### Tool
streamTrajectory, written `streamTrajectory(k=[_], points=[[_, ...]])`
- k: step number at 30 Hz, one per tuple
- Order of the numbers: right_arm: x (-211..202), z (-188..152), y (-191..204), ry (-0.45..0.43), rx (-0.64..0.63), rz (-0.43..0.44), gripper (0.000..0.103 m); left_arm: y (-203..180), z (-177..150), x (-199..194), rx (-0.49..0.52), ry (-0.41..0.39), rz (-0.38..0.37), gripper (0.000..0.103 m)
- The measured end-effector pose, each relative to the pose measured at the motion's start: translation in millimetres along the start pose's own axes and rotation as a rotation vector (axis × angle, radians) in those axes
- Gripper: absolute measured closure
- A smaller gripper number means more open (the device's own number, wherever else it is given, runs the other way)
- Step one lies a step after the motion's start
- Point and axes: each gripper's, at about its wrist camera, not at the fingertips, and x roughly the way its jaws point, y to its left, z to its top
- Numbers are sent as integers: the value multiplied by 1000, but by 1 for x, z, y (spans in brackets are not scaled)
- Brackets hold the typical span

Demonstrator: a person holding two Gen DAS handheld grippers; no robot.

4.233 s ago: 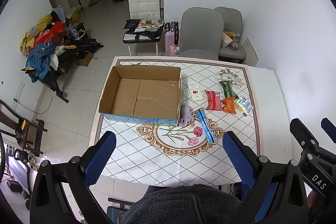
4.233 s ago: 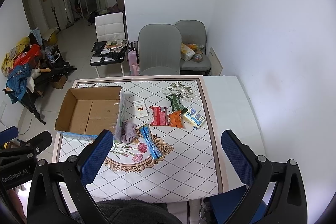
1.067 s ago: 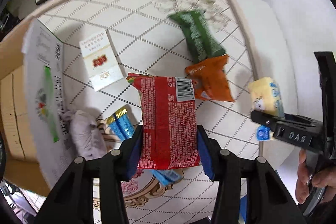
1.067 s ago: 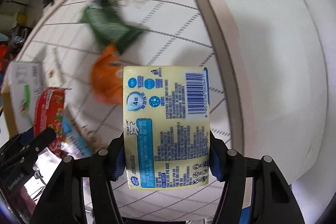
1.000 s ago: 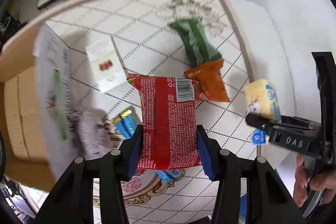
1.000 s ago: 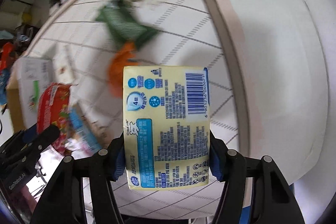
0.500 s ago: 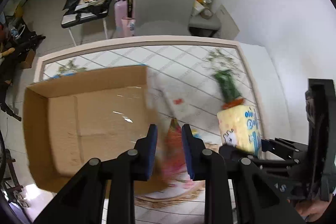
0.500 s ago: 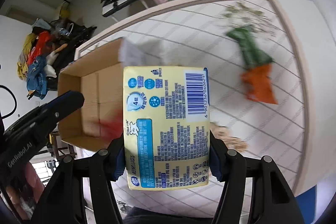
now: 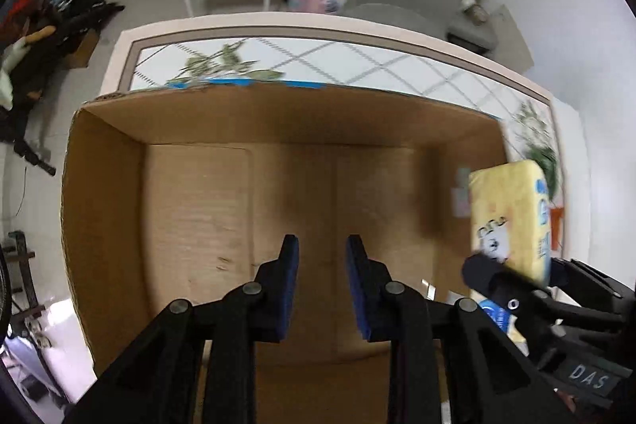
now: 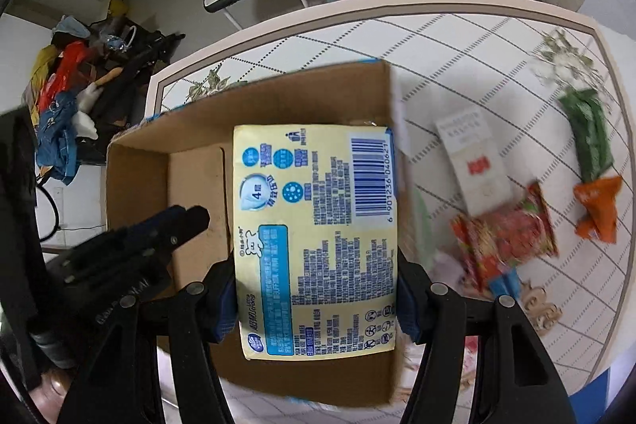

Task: Organize soft objects
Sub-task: 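Carry the biscuit box with the right gripper into the cardboard box and release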

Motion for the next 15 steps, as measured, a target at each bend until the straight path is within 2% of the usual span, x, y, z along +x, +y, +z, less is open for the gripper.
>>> streamTrajectory(k=[5, 6, 7, 8, 10, 12, 13, 15], points=[[13, 3, 34, 26, -37, -31, 37, 20, 12, 16, -24, -3, 35, 67], [16, 5, 38, 21, -46, -38, 36, 22, 13, 18, -20, 2, 43, 58], [18, 6, 40, 12, -52, -43, 32, 23, 14, 20, -13, 5, 54, 44], [18, 6, 43, 1, -56, -52, 27, 24, 14, 20, -5, 2, 68, 40], [17, 6, 42, -22, -50, -52, 22, 28, 15, 21, -3, -6, 76, 17], [14, 4, 40, -28, -42, -46, 13, 33, 14, 19, -19, -4, 46, 7], [12, 3, 39, -33, -43, -45, 4, 34, 13, 17, -25, -9, 31, 5], [5, -3, 38, -58, -53, -56, 0, 30, 10, 12, -19, -21, 24, 4]])
